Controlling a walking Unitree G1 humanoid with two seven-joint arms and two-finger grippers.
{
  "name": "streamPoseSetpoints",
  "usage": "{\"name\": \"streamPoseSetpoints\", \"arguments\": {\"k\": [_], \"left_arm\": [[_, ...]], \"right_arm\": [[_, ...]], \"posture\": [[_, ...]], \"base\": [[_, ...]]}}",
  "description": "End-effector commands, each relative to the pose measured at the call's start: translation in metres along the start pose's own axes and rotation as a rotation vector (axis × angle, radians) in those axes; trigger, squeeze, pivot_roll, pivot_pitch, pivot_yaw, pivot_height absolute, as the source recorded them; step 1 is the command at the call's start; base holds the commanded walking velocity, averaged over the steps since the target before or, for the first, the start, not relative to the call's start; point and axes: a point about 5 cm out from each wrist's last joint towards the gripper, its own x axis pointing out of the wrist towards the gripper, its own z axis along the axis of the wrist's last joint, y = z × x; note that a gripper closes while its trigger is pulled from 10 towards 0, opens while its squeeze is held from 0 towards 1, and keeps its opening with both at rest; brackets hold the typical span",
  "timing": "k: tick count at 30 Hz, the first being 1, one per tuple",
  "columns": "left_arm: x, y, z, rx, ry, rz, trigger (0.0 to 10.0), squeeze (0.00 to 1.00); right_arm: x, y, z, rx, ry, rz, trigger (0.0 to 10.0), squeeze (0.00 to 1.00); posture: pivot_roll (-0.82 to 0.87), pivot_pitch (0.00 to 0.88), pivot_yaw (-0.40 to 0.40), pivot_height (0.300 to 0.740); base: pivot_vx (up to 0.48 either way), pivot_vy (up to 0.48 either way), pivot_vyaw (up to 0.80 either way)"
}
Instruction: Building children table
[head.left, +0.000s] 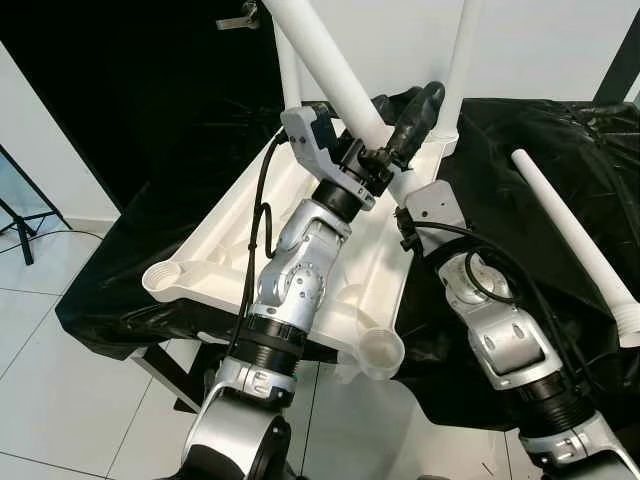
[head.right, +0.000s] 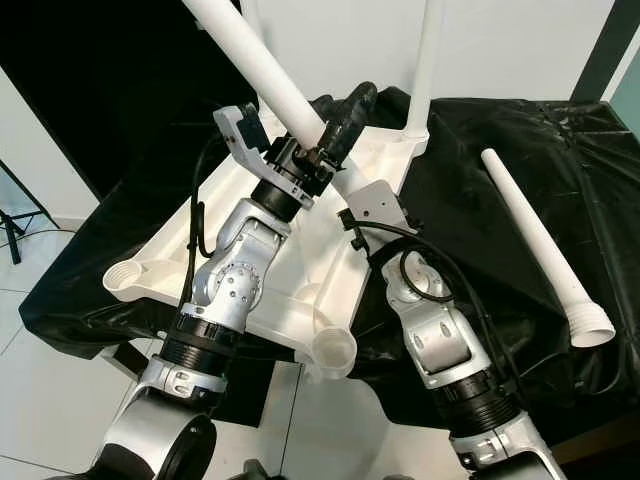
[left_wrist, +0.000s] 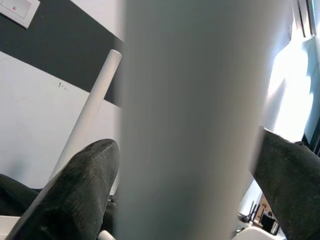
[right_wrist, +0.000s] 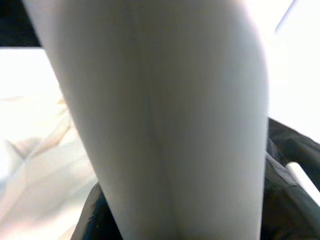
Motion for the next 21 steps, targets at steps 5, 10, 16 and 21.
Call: {"name": "streamPoseSetpoints", "arguments": {"k": [5, 10, 16, 21], "left_arm": [[0.007, -0.005, 0.004, -0.042, -0.025, -0.064, 10.0, 0.0], [0.008, -0.005, 0.005, -0.05, -0.028, -0.056, 10.0, 0.0], [0.01, -0.003, 0.009, -0.066, -0.048, -0.057, 0.0, 0.0], [0.009, -0.004, 0.009, -0.077, -0.059, -0.075, 0.0, 0.0]], "right_arm": [[-0.007, 0.01, 0.005, -0.329, -0.183, -0.252, 0.0, 0.0], [-0.014, 0.01, -0.01, -0.385, -0.201, -0.337, 0.0, 0.0], [-0.027, 0.02, -0.036, -0.461, -0.225, -0.438, 0.0, 0.0], [-0.026, 0.019, -0.038, -0.438, -0.213, -0.442, 0.0, 0.0]], "posture": [[-0.16, 0.0, 0.068, 0.74], [-0.16, 0.0, 0.07, 0.74], [-0.16, 0.0, 0.081, 0.74], [-0.16, 0.0, 0.084, 0.74]], "base": [[0.0, 0.0, 0.0], [0.0, 0.0, 0.0], [0.0, 0.0, 0.0], [0.0, 0.0, 0.0]]}}
